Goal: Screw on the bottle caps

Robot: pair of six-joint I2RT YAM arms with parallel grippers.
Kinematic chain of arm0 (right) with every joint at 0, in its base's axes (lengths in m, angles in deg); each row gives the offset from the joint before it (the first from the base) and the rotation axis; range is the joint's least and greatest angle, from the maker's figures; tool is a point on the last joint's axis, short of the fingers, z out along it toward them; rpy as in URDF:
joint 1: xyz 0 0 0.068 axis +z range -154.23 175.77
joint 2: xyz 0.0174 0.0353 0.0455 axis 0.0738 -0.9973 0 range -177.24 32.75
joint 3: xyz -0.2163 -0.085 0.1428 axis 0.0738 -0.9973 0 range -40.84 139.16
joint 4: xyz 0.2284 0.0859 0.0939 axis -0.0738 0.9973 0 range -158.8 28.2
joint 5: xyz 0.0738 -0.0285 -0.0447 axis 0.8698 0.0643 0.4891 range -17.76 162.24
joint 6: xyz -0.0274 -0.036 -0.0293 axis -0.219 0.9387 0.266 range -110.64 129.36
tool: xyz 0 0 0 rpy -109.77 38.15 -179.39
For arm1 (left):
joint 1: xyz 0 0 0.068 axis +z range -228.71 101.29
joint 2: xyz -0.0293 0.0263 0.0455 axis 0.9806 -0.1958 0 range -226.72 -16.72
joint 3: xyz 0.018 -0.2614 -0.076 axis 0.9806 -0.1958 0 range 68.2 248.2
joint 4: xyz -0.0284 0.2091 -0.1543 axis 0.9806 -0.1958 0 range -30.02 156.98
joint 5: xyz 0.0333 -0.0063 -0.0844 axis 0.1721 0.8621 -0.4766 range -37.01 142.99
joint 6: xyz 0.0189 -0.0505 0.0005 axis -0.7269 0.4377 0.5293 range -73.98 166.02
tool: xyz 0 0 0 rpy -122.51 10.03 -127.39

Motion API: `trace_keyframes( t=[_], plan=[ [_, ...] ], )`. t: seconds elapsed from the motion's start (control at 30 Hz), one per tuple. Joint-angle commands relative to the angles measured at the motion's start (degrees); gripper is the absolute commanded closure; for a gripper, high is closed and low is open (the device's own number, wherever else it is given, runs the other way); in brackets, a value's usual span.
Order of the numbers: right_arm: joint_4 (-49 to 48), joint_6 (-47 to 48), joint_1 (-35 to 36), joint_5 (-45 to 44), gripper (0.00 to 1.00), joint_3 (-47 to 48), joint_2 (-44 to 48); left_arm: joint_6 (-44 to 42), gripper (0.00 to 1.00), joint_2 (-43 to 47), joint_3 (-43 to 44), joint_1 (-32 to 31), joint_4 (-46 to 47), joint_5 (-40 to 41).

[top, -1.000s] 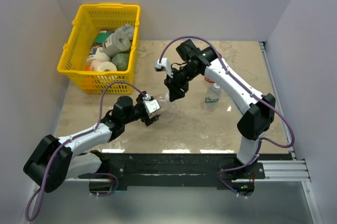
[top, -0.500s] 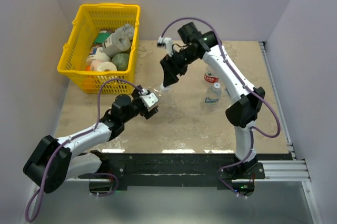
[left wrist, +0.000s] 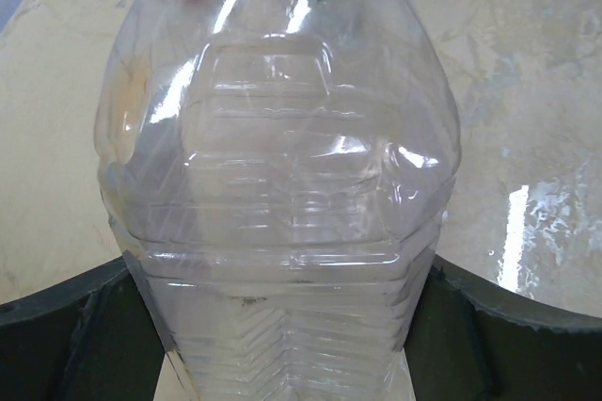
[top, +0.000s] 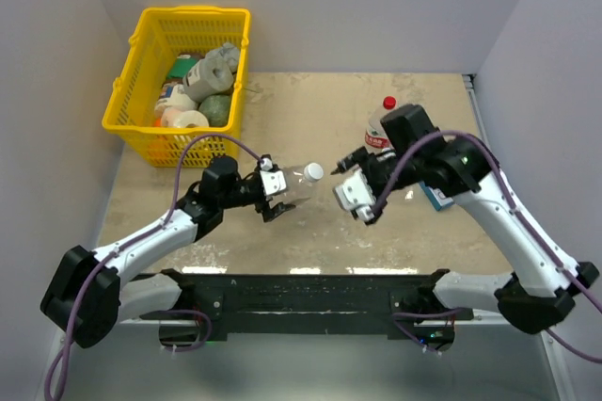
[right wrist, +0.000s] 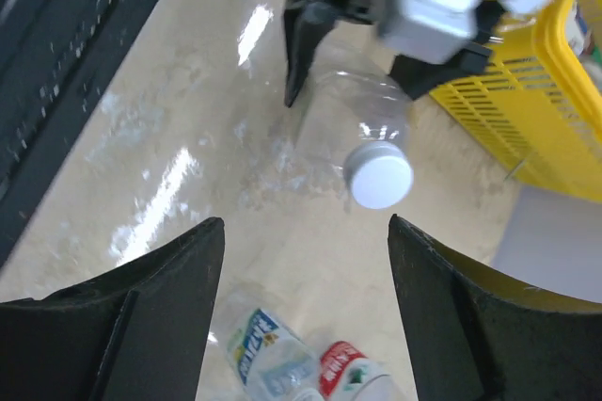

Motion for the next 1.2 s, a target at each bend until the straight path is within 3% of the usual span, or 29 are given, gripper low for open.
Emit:
trace_keyframes(
  t=[0.0,0.4,0.8,1.17],
  plan=[
    [-7.2,28.2,0.8,-4.9,0.27,-11.4,4.9,-5.8,1.0,-1.3,6.9,0.6,-8.4,-10.2],
    [-2.3,39.2,3.4,-4.4,0.31,-7.0,-1.2,-18.9,1.0,-3.6,14.5,0.5,-23.3,-14.7],
    [3.5,48.9,4.3,-5.6,0.39,-6.4,-3.2,-15.5,1.0,-3.9,14.3,0.5,-19.8,-14.7],
    [1.5,48.6,5.6,-4.9,0.42,-7.6,-3.3,-14.7,1.0,-4.3,14.8,0.5,-18.5,-14.8]
  ],
)
